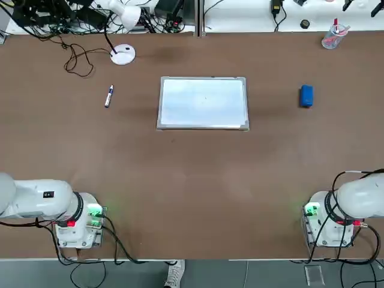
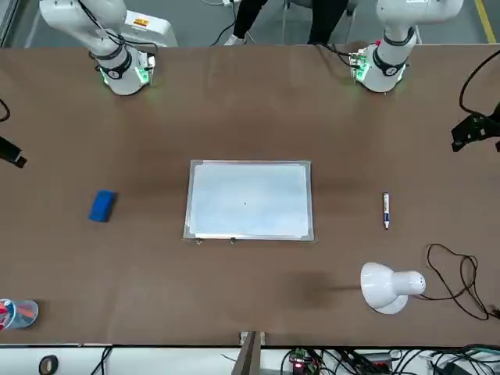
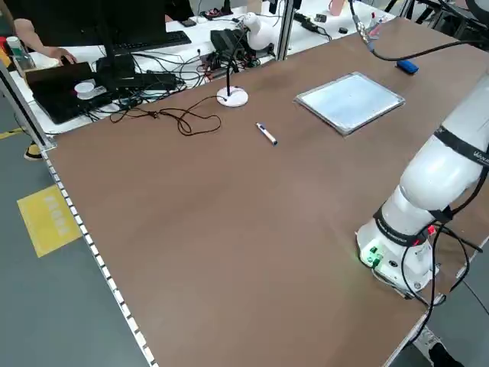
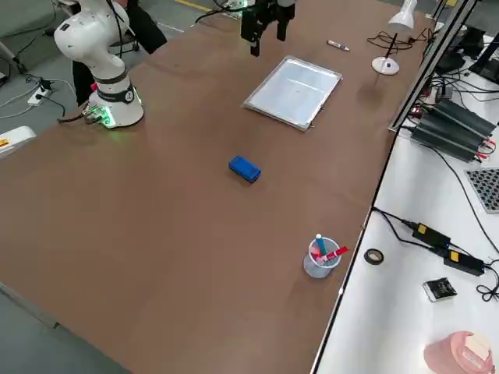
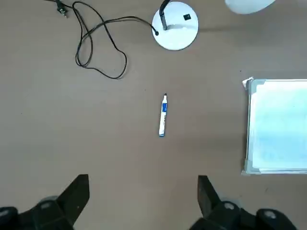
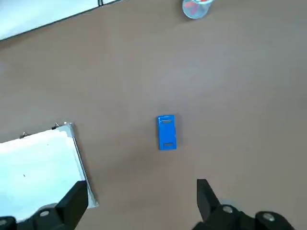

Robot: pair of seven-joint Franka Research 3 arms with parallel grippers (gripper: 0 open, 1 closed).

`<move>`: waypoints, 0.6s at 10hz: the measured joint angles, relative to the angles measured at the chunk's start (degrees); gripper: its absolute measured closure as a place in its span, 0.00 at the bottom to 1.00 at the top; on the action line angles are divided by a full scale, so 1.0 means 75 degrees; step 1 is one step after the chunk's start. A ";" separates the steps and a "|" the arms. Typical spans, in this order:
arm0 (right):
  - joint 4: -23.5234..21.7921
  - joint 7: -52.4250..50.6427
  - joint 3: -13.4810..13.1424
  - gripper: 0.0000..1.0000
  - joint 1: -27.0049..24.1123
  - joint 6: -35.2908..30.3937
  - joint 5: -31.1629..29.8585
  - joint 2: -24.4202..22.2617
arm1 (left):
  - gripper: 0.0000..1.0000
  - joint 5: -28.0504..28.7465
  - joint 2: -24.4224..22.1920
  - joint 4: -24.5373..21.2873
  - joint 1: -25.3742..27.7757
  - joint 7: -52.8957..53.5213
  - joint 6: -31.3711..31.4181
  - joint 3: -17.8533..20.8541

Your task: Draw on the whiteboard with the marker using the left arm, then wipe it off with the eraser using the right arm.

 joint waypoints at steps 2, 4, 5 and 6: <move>0.0002 -0.0094 -0.0170 0.00 0.0060 0.0000 0.0000 0.0017 | 0.00 0.0000 0.0000 0.0001 -0.0001 0.0000 -0.0022 -0.0048; 0.0005 -0.0303 -0.0279 0.00 0.0089 0.0000 0.0001 0.0017 | 0.00 0.0000 -0.0001 0.0006 -0.0002 -0.0008 -0.0031 -0.0097; 0.0005 -0.0442 -0.0298 0.00 0.0099 -0.0023 0.0002 0.0019 | 0.00 0.0000 -0.0001 0.0011 -0.0003 -0.0014 -0.0040 -0.0137; 0.0005 -0.0560 -0.0301 0.00 0.0108 -0.0071 0.0002 0.0021 | 0.00 0.0000 -0.0001 0.0015 -0.0003 -0.0021 -0.0045 -0.0181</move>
